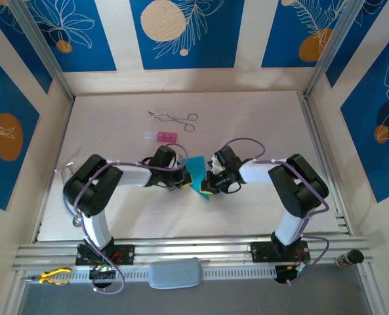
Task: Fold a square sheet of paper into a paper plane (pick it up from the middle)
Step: Third fold the triangle at the center of the table.
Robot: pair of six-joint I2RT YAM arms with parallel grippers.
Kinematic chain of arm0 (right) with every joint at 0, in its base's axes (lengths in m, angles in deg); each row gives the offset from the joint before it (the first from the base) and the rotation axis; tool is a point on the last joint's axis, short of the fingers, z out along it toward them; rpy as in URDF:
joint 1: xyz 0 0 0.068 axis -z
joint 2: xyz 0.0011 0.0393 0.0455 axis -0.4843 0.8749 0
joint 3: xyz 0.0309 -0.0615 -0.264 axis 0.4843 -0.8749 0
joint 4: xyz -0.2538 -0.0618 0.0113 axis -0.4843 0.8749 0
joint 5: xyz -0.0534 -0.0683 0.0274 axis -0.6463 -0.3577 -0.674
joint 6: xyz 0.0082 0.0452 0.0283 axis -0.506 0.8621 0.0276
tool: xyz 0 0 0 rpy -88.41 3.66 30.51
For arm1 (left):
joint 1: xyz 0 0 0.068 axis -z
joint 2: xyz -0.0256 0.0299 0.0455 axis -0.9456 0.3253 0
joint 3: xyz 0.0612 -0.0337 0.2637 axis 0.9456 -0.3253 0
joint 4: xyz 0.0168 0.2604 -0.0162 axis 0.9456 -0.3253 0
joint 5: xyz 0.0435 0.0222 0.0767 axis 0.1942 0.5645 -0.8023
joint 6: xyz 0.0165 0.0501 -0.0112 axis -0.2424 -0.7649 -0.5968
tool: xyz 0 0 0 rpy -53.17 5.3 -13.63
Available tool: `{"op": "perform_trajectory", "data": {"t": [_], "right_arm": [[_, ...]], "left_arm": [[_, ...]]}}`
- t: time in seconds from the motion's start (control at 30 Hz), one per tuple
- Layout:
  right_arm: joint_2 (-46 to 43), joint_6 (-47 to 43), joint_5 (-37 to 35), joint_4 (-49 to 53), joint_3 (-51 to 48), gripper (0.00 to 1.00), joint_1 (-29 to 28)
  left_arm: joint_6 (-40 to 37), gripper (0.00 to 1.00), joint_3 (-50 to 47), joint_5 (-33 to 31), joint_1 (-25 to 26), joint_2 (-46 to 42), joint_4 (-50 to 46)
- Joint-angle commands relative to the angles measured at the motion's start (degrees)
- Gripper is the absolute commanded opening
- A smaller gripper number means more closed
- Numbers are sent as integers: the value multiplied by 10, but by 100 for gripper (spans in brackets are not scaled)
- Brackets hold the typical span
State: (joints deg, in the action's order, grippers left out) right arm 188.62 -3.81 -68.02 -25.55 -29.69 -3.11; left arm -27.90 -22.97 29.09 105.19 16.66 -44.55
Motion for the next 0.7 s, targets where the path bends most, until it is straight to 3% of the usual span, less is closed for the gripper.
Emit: {"op": "perform_trajectory", "data": {"t": [0.0,0.33,0.53,0.67], "right_arm": [[2,-4,-33,60,-26,5,4],[-6,-15,-18,49,-31,5,8],[-50,-29,23,25,-45,6,8],[-105,-37,12,37,-49,8,8]], "left_arm": [[-27,1,-10,-24,-31,-6,-38],[-45,0,-2,-28,-68,-31,-73],[-39,1,-16,-20,-66,-69,-61],[-42,3,-18,-9,-62,-93,-54]]}}
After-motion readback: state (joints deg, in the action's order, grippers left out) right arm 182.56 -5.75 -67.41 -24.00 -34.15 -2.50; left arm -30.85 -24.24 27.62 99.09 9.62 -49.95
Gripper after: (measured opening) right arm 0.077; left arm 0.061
